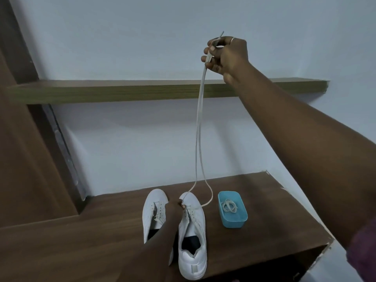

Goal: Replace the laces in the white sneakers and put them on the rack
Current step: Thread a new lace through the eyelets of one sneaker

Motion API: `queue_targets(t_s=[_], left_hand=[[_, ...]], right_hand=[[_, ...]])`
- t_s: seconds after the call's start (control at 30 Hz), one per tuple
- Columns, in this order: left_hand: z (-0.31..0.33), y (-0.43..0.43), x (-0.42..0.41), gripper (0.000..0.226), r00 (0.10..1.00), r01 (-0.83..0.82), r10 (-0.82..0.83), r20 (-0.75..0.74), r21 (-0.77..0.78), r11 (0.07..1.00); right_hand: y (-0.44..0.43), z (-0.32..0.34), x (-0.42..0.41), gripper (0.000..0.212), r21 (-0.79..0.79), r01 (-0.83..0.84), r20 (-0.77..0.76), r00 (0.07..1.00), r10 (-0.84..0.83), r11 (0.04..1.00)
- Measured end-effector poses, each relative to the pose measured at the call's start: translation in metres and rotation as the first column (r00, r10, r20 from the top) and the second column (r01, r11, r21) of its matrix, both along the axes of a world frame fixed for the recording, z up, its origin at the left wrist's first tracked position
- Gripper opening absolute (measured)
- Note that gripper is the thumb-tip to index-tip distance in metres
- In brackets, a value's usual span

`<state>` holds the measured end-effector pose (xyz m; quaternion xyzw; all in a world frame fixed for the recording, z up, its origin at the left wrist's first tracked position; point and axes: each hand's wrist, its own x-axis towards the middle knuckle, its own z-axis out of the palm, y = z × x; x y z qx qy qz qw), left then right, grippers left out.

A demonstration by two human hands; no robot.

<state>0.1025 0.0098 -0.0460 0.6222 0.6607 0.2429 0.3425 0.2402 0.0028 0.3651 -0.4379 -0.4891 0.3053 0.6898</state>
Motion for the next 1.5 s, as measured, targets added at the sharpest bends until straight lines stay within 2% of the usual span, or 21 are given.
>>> queue_targets(t_s=[0.17,0.27,0.37,0.63,0.77,0.9,1.03,1.1,1.23,1.4,1.5], left_hand=[[-0.012,0.0,0.002,0.019,0.974,-0.166,0.168,0.152,-0.026,0.986],[-0.018,0.002,0.003,0.026,0.964,-0.192,0.192,0.186,-0.016,0.981],[-0.016,0.001,0.004,0.022,0.955,-0.206,0.197,0.223,0.015,0.978],[-0.003,0.011,0.01,0.024,0.993,-0.02,0.005,0.117,0.13,0.991],[0.014,0.007,0.011,0.022,0.989,0.07,-0.079,0.126,0.075,0.995],[0.033,0.017,0.009,0.027,0.981,0.14,-0.144,0.129,0.034,0.99],[0.084,0.025,0.008,0.022,0.963,0.207,-0.22,0.157,0.097,0.974],[0.117,0.024,0.012,0.025,0.928,0.237,-0.266,0.262,0.137,0.962],[0.18,0.023,0.017,0.025,0.882,0.164,-0.248,0.401,0.233,0.959],[0.261,0.033,0.018,0.028,0.872,0.102,-0.285,0.397,0.422,0.901],[0.31,0.035,0.02,0.027,0.829,0.028,-0.295,0.476,0.492,0.87]], right_hand=[[0.013,-0.007,0.002,0.022,0.007,-0.013,-0.008,1.0,0.013,1.0],[0.017,-0.007,0.003,0.023,0.025,-0.015,0.0,1.0,0.015,1.0],[0.021,-0.009,0.004,0.023,0.039,-0.01,0.012,1.0,0.01,0.999],[0.025,-0.005,0.001,0.025,0.042,0.005,-0.028,1.0,-0.004,0.999],[0.02,0.026,-0.004,0.032,0.118,0.056,-0.037,0.998,-0.052,0.991],[0.017,0.048,-0.01,0.028,0.103,0.079,-0.032,0.997,-0.076,0.991],[0.014,0.053,-0.016,0.028,0.075,0.096,-0.069,0.993,-0.091,0.993],[0.013,0.054,-0.018,0.028,0.062,0.087,-0.111,0.991,-0.08,0.994],[0.014,0.056,-0.018,0.027,0.03,0.062,-0.1,0.993,-0.058,0.998],[0.016,0.068,-0.016,0.026,0.029,0.062,-0.007,0.998,-0.062,0.998],[0.014,0.07,-0.012,0.021,0.008,0.04,0.007,0.999,-0.04,0.999]])
